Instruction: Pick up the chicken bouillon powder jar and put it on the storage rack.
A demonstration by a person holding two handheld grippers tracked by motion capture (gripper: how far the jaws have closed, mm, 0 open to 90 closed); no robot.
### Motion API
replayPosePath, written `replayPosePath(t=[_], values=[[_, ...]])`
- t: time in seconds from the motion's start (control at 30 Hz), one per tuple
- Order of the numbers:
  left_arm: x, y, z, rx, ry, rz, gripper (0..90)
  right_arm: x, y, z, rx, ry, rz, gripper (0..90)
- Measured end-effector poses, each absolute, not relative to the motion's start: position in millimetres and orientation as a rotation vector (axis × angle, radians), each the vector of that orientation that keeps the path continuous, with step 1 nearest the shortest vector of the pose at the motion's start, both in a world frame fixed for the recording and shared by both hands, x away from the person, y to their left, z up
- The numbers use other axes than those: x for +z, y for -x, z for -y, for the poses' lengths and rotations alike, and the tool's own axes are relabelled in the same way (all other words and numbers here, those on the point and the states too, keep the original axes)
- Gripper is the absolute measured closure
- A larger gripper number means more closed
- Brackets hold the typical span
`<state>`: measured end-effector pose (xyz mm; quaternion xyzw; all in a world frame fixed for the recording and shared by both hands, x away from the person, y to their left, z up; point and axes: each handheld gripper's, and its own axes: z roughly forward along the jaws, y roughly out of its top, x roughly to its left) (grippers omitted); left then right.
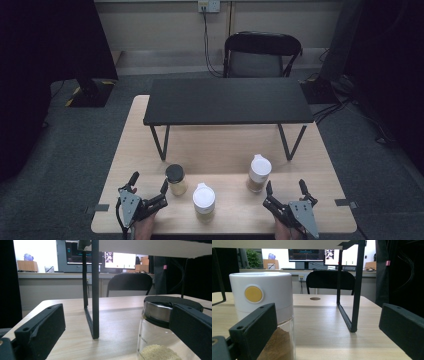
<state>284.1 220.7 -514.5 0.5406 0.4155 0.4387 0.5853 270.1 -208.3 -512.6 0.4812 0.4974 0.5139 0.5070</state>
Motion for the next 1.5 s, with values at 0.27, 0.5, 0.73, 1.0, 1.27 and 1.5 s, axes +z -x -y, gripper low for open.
replayPosePath(t=[0.27, 0.5, 0.73, 1.0, 1.27, 1.5], values=[[-514.2, -285.1, -222.2, 1.006, -1.257, -0.982, 0.0, -512.5, -270.7, 210.0, 1.253, -1.169, -1.206, 0.6], [-514.1, -285.4, -222.8, 0.995, -1.260, -0.980, 0.0, -512.3, -271.7, 209.9, 1.248, -1.174, -1.217, 0.6], [-510.4, -283.3, -222.9, 0.970, -1.260, -0.991, 0.0, -512.2, -271.8, 209.8, 1.246, -1.176, -1.217, 0.3], [-509.6, -281.1, -219.8, 0.951, -1.284, -0.994, 0.0, -512.2, -271.7, 209.9, 1.247, -1.175, -1.219, 0.3], [-504.7, -279.7, -218.3, 0.895, -1.278, -0.990, 0.0, -512.2, -271.6, 209.9, 1.247, -1.177, -1.220, 0.3], [-497.4, -277.3, -214.9, 0.893, -1.300, -0.961, 0.0, -512.1, -271.6, 210.0, 1.250, -1.174, -1.223, 0.3]])
